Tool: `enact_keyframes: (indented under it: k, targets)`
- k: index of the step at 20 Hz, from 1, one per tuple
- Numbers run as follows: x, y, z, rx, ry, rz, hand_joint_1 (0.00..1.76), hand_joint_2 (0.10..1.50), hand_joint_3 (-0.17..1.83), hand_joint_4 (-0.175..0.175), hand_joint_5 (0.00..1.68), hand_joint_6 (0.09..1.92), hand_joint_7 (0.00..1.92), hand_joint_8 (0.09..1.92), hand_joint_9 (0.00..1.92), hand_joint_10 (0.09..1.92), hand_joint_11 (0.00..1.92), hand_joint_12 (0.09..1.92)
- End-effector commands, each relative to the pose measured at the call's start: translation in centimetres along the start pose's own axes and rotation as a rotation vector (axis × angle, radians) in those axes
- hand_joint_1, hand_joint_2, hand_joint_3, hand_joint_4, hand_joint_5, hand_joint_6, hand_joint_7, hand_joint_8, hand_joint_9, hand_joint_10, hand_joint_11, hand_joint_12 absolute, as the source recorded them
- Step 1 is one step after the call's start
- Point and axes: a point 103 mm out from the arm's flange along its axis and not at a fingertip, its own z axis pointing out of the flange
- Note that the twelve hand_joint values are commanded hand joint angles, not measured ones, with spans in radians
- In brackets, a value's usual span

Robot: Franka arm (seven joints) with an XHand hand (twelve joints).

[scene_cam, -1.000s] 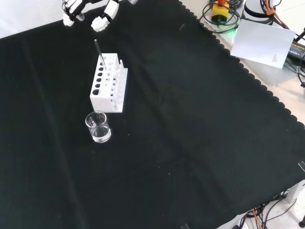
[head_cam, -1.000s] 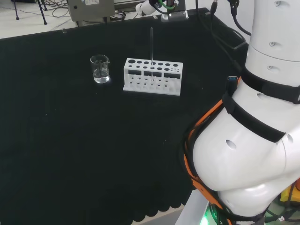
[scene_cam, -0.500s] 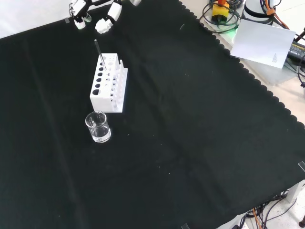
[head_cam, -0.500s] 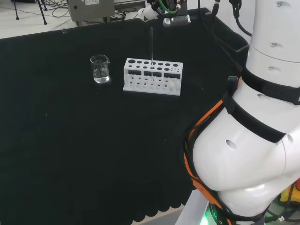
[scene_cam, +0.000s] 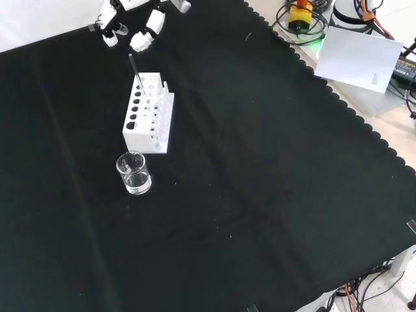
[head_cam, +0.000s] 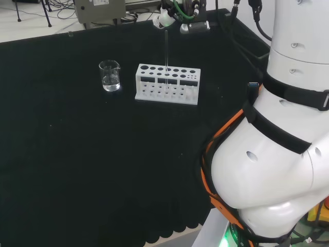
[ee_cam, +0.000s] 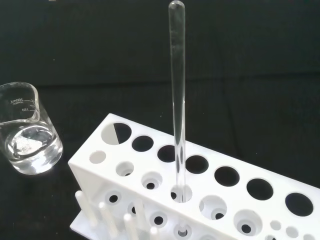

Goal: Take the glass rod from the white test tube rack.

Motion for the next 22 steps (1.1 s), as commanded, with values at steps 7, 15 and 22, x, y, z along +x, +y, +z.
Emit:
enact_keyframes:
  k: [7, 15, 22]
  targets:
    - [0.4, 0.1, 1.8, 0.027, 0.012, -0.007, 0.65, 0.91, 0.53, -0.175, 0.41, 1.05, 0.67, 1.24, 1.06, 1.51, 1.02, 1.48]
    - [0.8, 0.3, 2.5, 0.038, 0.014, -0.014, 0.68, 0.9, 0.53, -0.175, 0.44, 1.05, 0.69, 1.27, 1.17, 1.55, 1.2, 1.53]
    - [0.6, 1.0, 3.8, 0.058, 0.044, -0.02, 0.77, 0.88, 0.53, -0.175, 0.5, 1.04, 0.71, 1.28, 1.28, 1.47, 1.41, 1.55]
